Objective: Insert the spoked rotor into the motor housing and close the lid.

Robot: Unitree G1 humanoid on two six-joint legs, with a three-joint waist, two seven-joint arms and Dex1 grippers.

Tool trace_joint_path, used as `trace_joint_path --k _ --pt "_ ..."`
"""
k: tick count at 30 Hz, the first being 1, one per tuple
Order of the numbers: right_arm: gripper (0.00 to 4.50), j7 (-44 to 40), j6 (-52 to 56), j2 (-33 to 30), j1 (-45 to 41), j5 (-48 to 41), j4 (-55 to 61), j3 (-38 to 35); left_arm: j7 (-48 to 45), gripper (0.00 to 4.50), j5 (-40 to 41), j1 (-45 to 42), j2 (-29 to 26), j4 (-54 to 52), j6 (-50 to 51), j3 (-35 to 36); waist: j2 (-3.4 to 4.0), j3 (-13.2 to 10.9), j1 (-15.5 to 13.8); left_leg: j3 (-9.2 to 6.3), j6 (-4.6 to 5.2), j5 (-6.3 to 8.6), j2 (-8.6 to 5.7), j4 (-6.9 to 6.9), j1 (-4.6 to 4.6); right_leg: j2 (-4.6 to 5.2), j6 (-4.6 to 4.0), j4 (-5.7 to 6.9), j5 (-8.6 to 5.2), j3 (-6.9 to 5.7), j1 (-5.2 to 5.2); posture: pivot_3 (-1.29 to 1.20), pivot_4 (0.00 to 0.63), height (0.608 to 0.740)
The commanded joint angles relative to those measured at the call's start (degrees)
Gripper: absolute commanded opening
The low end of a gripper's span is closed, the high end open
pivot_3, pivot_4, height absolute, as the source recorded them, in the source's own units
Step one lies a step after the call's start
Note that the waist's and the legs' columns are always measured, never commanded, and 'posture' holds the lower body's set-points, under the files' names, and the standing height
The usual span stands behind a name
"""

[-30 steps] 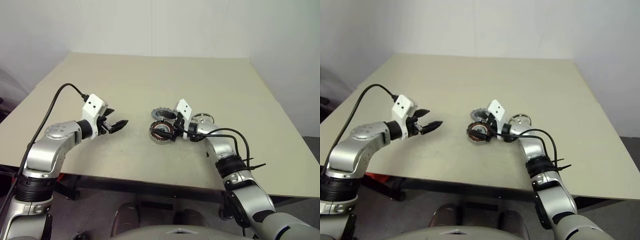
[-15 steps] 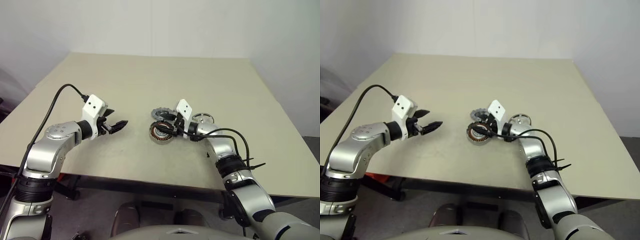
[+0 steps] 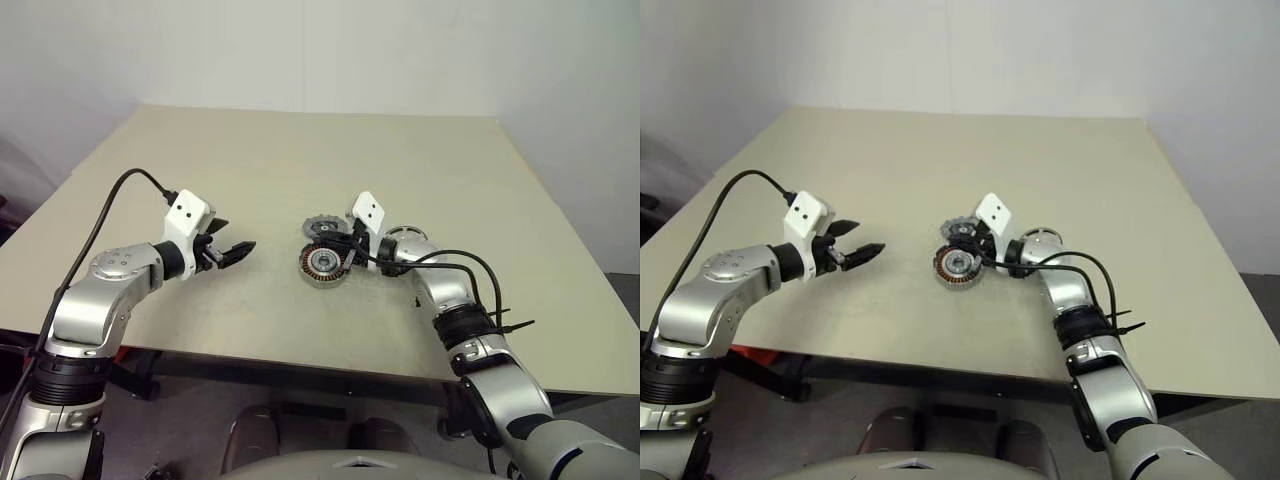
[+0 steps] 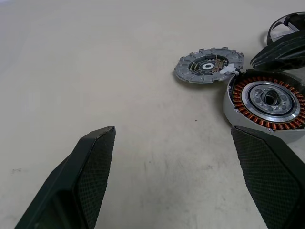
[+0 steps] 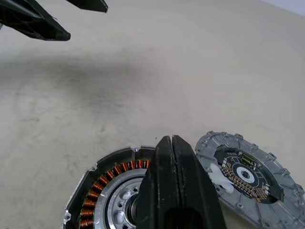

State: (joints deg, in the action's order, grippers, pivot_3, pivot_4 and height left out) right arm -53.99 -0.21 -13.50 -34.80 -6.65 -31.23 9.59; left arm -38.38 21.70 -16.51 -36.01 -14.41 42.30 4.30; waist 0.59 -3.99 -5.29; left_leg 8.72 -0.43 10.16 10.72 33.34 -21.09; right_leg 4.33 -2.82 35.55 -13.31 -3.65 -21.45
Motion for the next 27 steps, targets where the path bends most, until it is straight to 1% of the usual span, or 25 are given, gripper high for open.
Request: trace_joint_path --k 1,10,16,22,27 --pt "0.03 -1.9 0.5 -0.6 0.0 0.1 3.5 1.1 0.1 4.10 0.4 -0.2 -0.7 -1.6 -1.0 1.6 0.00 0.0 0.0 0.00 0.00 0.00 0.00 0.00 0.00 0.00 0.00 0.00 0.00 0.00 0.00 0.00 0.000 0.740" --pt "0.03 -0.2 -1.0 -0.3 -0.1 2.3 -1.6 2.0 0.2 4.10 0.4 -0.3 -0.8 -1.7 -1.0 1.6 0.00 0.0 0.0 0.00 0.00 0.00 0.00 0.00 -0.01 0.00 0.00 0.00 0.00 0.00 -0.01 0.00 0.000 0.740" --pt "0.03 2.8 -4.1 0.8 -1.9 4.5 -8.5 2.0 0.3 4.10 0.3 0.0 -0.8 -2.1 -0.9 1.6 0.00 0.0 0.1 0.01 -0.01 -0.01 0.01 0.00 0.02 0.00 0.00 0.02 0.00 0.01 0.00 0.00 0.000 0.740" --pt "0.03 1.8 -5.0 0.7 -1.6 3.6 -8.0 1.4 0.5 4.10 0.3 0.2 -0.7 -2.2 -1.0 1.6 0.00 0.0 0.0 -0.01 -0.01 -0.01 -0.01 0.01 0.07 0.00 0.00 0.02 0.00 0.02 0.08 0.00 0.000 0.740" --pt "0.03 0.2 -4.0 1.0 -1.4 0.9 -4.5 -0.1 0.5 4.10 0.3 0.1 -0.7 -1.9 -1.2 1.6 0.00 0.0 0.0 0.00 -0.01 -0.01 0.00 0.00 0.03 0.00 0.00 0.02 0.00 0.02 0.04 0.00 0.000 0.740"
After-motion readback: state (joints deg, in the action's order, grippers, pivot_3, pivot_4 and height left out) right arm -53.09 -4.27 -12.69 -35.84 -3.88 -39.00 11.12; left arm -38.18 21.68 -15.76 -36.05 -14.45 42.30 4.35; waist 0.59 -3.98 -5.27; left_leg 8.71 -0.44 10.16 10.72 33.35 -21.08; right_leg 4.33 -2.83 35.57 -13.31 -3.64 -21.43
